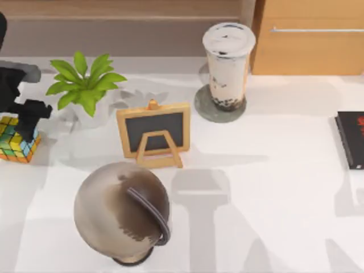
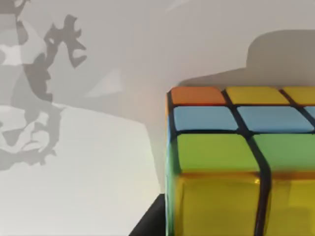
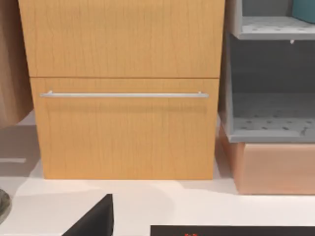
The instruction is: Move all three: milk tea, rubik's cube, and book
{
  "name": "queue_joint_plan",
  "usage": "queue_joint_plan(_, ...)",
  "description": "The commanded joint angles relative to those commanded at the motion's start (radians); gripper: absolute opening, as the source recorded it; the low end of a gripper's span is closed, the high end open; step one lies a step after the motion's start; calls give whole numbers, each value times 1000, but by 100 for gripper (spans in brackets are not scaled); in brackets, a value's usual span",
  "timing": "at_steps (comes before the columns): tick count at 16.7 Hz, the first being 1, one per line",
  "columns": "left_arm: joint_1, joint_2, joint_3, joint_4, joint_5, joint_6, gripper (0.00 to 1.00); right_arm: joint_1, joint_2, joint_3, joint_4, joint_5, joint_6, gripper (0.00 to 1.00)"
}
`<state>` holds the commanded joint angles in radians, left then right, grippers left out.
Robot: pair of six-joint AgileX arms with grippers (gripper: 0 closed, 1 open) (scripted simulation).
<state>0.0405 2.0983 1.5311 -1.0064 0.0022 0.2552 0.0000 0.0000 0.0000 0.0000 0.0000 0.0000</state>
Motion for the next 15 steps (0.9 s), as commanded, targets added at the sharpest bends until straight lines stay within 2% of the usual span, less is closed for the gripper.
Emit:
queue_joint_plan(3, 3, -35, 23, -42, 1, 29, 0, 0, 0, 0, 0, 0, 0, 100)
queue_joint_plan(7, -10, -24, 73, -89, 1, -7, 0, 0, 0, 0, 0, 0, 0, 100)
queue_joint_plan(12, -6, -25, 74, -91, -1, -10, 0, 0, 0, 0, 0, 0, 0, 100)
queue_joint_plan(15, 3, -86, 61, -46, -58, 1, 0, 0, 0, 0, 0, 0, 0, 100)
